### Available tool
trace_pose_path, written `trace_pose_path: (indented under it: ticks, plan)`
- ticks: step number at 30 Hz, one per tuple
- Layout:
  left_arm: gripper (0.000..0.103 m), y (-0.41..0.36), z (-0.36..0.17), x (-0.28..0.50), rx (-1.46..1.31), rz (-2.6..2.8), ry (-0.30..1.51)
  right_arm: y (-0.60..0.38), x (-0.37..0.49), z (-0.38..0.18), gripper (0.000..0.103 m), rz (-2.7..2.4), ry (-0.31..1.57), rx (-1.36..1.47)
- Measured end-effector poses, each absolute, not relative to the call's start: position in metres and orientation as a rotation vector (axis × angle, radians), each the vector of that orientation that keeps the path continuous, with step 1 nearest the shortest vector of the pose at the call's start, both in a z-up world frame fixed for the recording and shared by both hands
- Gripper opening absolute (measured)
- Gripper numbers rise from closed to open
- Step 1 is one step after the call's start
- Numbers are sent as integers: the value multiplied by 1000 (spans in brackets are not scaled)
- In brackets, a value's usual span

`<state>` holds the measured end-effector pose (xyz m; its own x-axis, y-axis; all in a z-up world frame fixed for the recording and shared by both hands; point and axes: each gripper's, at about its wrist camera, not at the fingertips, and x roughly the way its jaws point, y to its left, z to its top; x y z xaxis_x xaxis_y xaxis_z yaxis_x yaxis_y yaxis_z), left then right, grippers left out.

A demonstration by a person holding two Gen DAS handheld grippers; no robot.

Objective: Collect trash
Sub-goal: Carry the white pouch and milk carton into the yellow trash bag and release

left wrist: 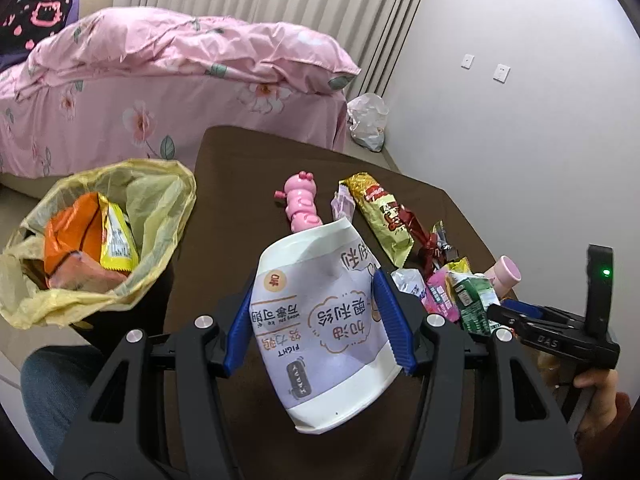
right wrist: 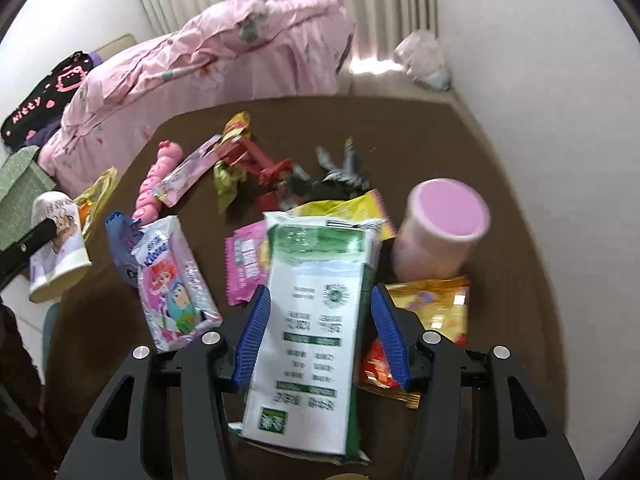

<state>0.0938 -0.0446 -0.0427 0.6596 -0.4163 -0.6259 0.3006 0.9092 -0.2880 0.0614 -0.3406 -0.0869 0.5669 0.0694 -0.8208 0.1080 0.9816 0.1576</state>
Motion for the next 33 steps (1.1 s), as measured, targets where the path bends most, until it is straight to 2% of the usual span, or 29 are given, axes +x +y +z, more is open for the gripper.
trace_pose_path:
  ticks: [9, 21, 33]
  plan:
    - [53, -48, -45, 93, -139, -411, 750, -325, 106, -89, 55, 3, 994, 117]
    - [53, -45, -26, 84, -134, -420, 696, -297, 54, -20, 53, 117, 655, 7]
    - [53, -22, 6, 62, -63, -293, 608, -269, 52, 17, 53, 283, 498, 39]
